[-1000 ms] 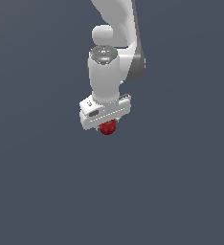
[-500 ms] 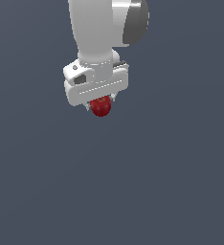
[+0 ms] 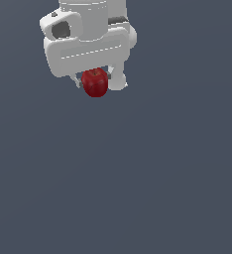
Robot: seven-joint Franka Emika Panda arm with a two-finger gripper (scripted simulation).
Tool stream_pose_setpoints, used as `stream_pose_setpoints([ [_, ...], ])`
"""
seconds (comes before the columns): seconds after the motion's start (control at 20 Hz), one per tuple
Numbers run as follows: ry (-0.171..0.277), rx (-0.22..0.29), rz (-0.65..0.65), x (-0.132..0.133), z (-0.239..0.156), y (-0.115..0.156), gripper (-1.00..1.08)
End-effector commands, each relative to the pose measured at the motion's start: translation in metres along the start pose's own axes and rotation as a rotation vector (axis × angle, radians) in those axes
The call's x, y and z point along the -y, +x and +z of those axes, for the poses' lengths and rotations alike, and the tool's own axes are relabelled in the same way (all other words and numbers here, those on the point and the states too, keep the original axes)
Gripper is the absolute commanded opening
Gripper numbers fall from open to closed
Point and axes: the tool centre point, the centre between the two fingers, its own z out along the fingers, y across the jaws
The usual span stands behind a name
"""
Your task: Pick up the object and move it to a goal position.
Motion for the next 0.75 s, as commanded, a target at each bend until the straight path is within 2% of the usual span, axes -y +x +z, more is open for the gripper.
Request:
stream_pose_setpoints([
  [0.0,-0.001,-0.001,0.000,-0.003,-0.020,-0.002,-1.00],
  [0.35,-0.001,0.000,0.000,-0.009,-0.053,-0.004,-1.00],
  [0.7,-0.001,0.000,0.000,-0.011,-0.062,-0.005,-1.00],
])
